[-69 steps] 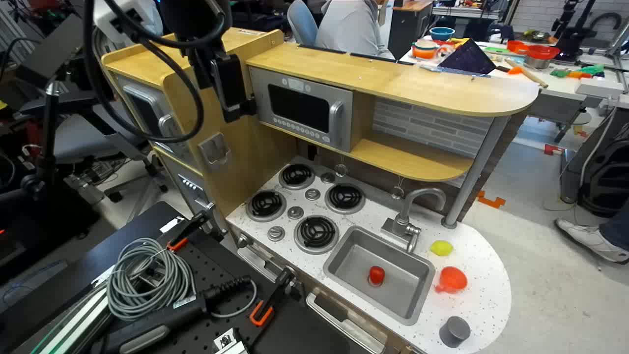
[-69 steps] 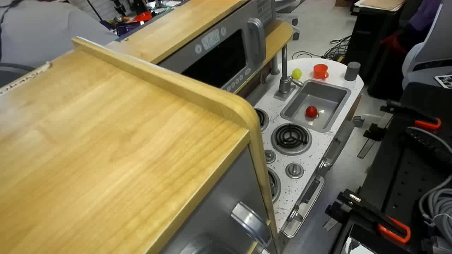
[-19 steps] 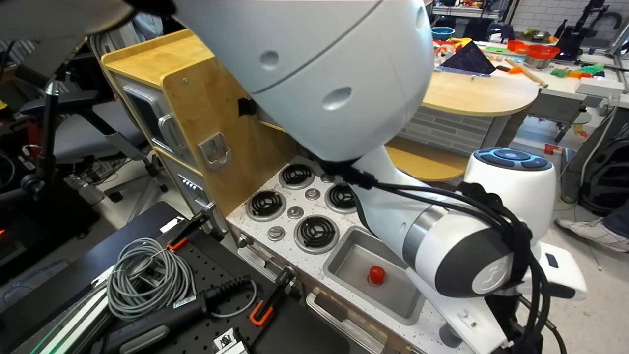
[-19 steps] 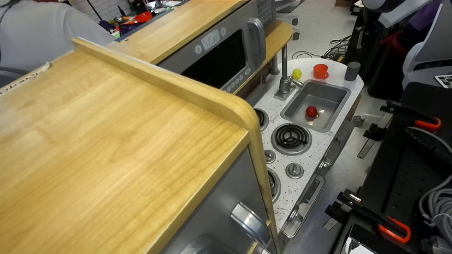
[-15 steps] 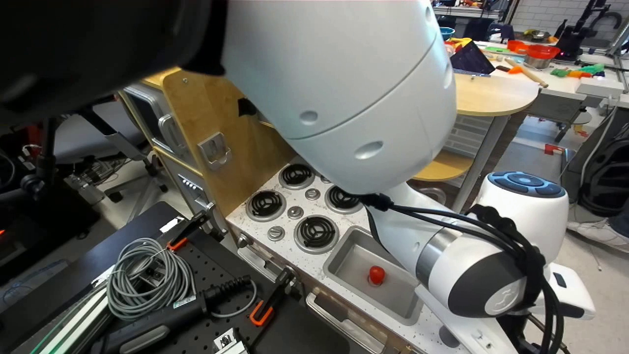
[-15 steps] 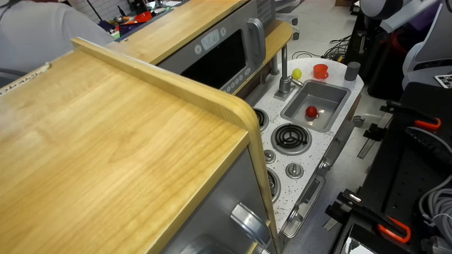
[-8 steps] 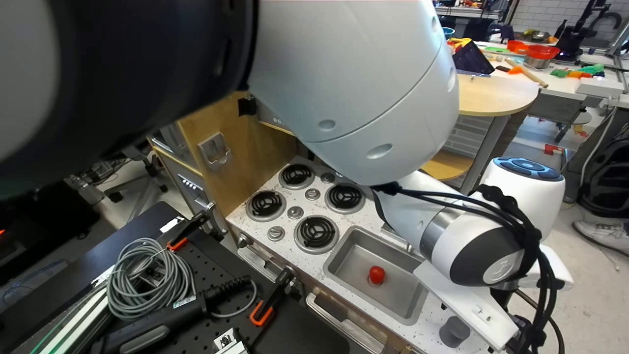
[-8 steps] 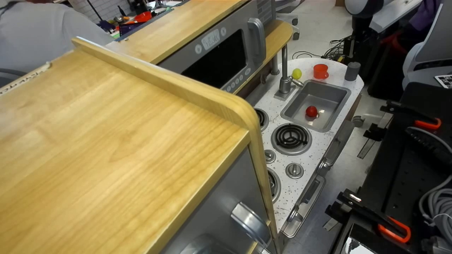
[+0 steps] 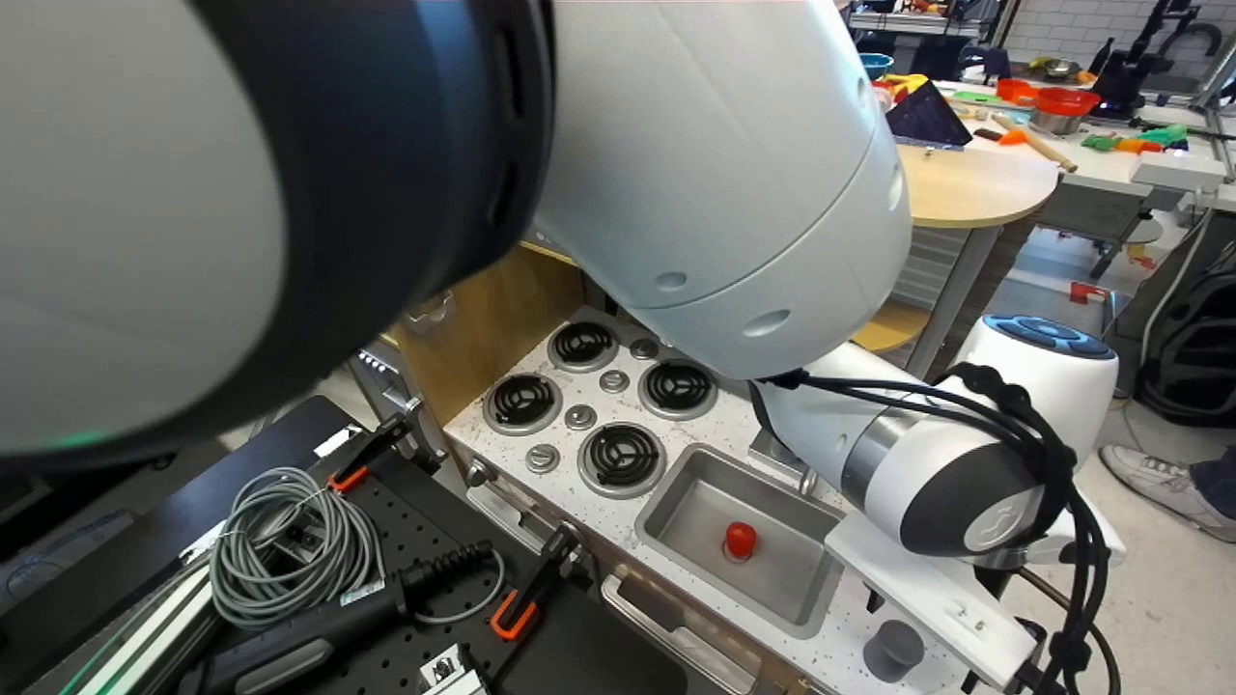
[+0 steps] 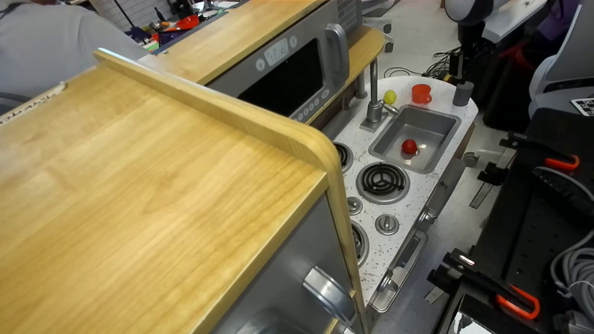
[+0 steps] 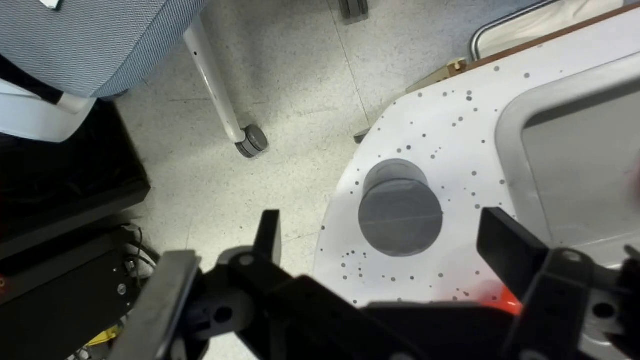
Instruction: Put the grey thing in the orange cup
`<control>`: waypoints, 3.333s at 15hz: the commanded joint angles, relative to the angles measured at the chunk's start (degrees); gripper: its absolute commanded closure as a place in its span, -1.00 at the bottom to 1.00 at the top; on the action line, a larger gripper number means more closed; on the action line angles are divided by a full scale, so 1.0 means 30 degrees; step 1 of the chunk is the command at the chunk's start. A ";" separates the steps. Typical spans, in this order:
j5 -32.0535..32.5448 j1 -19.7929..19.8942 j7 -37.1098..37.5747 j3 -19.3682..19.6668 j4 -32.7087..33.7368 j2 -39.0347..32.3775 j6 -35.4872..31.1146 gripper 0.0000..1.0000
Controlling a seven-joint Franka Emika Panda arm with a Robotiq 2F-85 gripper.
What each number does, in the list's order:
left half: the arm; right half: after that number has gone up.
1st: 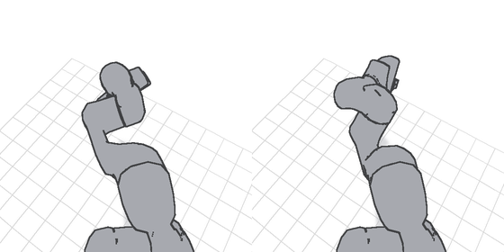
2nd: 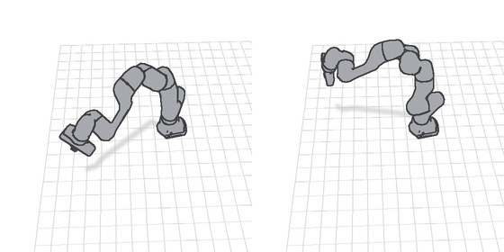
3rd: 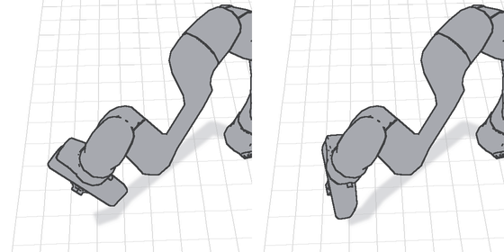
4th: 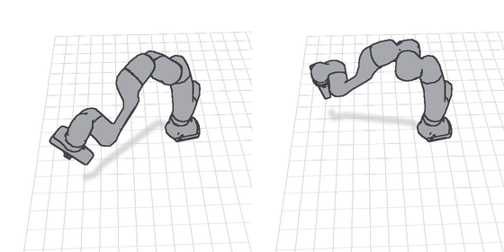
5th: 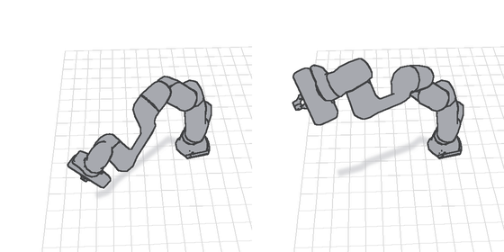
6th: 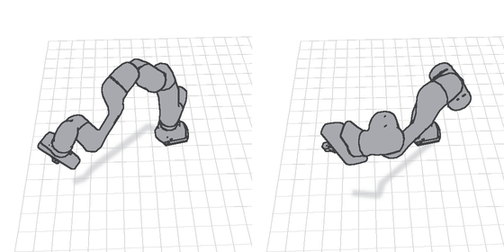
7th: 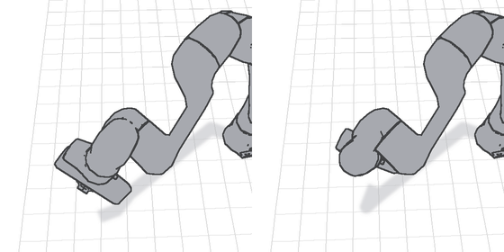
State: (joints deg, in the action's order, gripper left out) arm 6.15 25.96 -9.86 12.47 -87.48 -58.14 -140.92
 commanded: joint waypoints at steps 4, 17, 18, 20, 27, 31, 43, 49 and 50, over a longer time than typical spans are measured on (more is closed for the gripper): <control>-0.0259 0.0420 -0.1198 -0.0362 0.2519 -0.1601 0.1820 -1.00; 0.0046 0.0373 -0.1619 -0.0176 0.4999 -0.3856 0.2454 -0.50; 0.0048 0.0388 -0.1719 -0.0196 0.5134 -0.3974 0.2518 -0.45; 0.0033 0.0438 -0.1948 -0.0253 0.5316 -0.4087 0.2718 -0.12; -0.0288 0.0591 -0.2846 -0.0727 0.5941 -0.3225 0.4078 0.57; -0.1240 0.0757 -0.3144 -0.1688 0.6789 -0.2406 0.5454 0.57; -0.2045 0.0229 -0.2354 -0.2179 1.0136 -0.4164 0.5872 0.57; -0.1974 0.0132 -0.1906 -0.2079 1.1376 -0.5370 0.6087 0.57; -0.1964 0.0111 -0.1815 -0.2066 1.1538 -0.5544 0.6149 0.57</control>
State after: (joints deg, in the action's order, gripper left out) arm 0.49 26.53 -16.49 6.07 -57.87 -71.61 -125.11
